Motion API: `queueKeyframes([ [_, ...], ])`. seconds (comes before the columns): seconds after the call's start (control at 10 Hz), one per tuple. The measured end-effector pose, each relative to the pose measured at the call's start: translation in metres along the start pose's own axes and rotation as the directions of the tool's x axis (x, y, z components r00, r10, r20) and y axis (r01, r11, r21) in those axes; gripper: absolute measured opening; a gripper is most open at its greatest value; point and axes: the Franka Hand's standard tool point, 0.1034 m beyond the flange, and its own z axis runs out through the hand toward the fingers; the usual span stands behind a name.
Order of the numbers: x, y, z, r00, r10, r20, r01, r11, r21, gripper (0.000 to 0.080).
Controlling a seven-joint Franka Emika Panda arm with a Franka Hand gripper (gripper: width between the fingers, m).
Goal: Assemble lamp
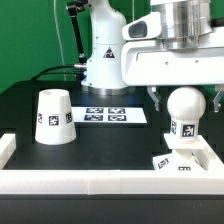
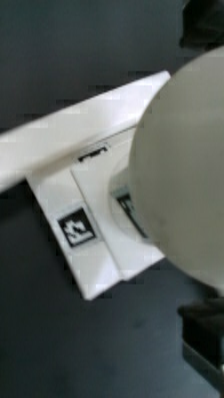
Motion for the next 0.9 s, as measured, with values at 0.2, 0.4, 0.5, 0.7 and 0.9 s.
queueKeyframes([
  [0.2, 0.0005, 0.0009, -0.0001, 0.973, -0.232, -0.004, 0.232, 0.972, -0.026, 0.0699],
  [0.4, 0.0007, 0.0016, -0.0001, 0.909, -0.416, 0.002, 0.416, 0.909, -0.038, 0.0699],
  [0.5, 0.0008, 0.0019, -0.0001, 0.879, -0.476, 0.004, 0.476, 0.879, -0.037, 0.0699],
  [0.7, 0.0019, 0.0040, -0.0002, 0.808, -0.589, 0.010, 0.589, 0.808, -0.037, 0.0699],
  [0.9, 0.0022, 0.0052, -0.0001, 0.742, -0.671, 0.014, 0.671, 0.741, -0.036, 0.0699],
])
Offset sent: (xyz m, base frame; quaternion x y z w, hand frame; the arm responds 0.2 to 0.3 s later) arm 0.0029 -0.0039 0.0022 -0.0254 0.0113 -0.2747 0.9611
